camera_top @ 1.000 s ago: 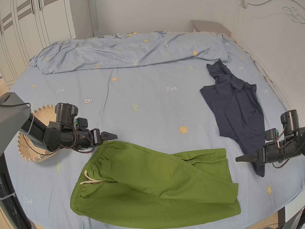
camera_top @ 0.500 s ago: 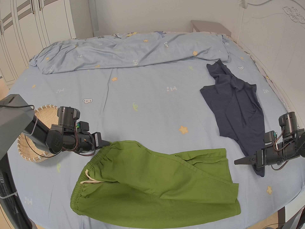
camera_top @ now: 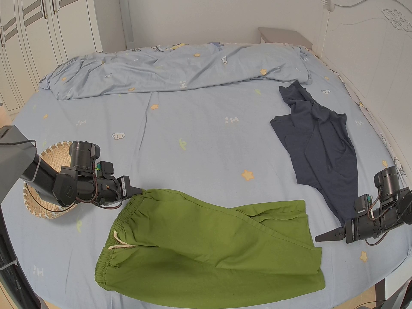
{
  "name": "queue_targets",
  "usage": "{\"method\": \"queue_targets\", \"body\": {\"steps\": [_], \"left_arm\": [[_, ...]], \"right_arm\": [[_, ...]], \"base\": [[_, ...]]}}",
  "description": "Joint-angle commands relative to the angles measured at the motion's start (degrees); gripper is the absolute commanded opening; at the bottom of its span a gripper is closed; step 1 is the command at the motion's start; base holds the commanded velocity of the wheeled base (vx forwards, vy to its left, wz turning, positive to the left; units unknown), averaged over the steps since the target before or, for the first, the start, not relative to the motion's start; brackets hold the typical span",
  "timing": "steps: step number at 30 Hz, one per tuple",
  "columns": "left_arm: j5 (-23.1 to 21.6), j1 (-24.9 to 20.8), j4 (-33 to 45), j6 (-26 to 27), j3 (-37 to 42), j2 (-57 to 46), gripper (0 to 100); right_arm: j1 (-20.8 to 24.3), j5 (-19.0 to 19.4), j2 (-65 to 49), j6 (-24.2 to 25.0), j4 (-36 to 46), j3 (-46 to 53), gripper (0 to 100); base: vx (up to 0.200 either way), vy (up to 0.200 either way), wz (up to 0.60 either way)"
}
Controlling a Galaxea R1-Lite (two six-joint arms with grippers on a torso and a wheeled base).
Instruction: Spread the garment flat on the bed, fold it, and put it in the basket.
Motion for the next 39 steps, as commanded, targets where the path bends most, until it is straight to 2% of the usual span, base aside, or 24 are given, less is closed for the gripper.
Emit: {"method": "queue_targets", "body": {"steps": [1, 13, 27, 31, 34, 35, 39], "left_arm": [[0.0, 0.3, 0.0, 0.0, 0.7, -1.7, 0], [0.0, 0.2, 0.0, 0.1, 0.7, -1.7, 0], [0.1, -0.1, -0.1, 0.1, 0.9, -2.0, 0], [0.1, -0.1, 0.0, 0.1, 0.9, -2.0, 0], [0.1, -0.2, -0.1, 0.1, 1.2, -2.0, 0], [0.1, -0.2, -0.1, 0.1, 1.2, -2.0, 0], [0.1, -0.2, -0.1, 0.1, 1.2, -2.0, 0]], "right_arm": [[1.1, 0.2, 1.8, 0.1, 0.0, 1.0, 100], [4.7, 0.2, 3.7, 0.1, 0.1, 3.0, 100], [6.0, 0.3, 8.9, 0.1, -0.4, 1.8, 100], [5.9, 0.3, 9.1, 0.2, -3.2, 2.2, 100], [6.1, 0.4, 9.6, 2.2, -5.0, 2.2, 100], [6.1, 0.4, 9.6, 2.2, -5.0, 2.2, 0], [5.9, 0.3, 10.6, 3.2, -7.7, 2.5, 0]], "base": [[0.000, 0.000, 0.00], [0.000, 0.000, 0.00], [0.000, 0.000, 0.00], [0.000, 0.000, 0.00], [0.000, 0.000, 0.00], [0.000, 0.000, 0.00], [0.000, 0.000, 0.00]]}}
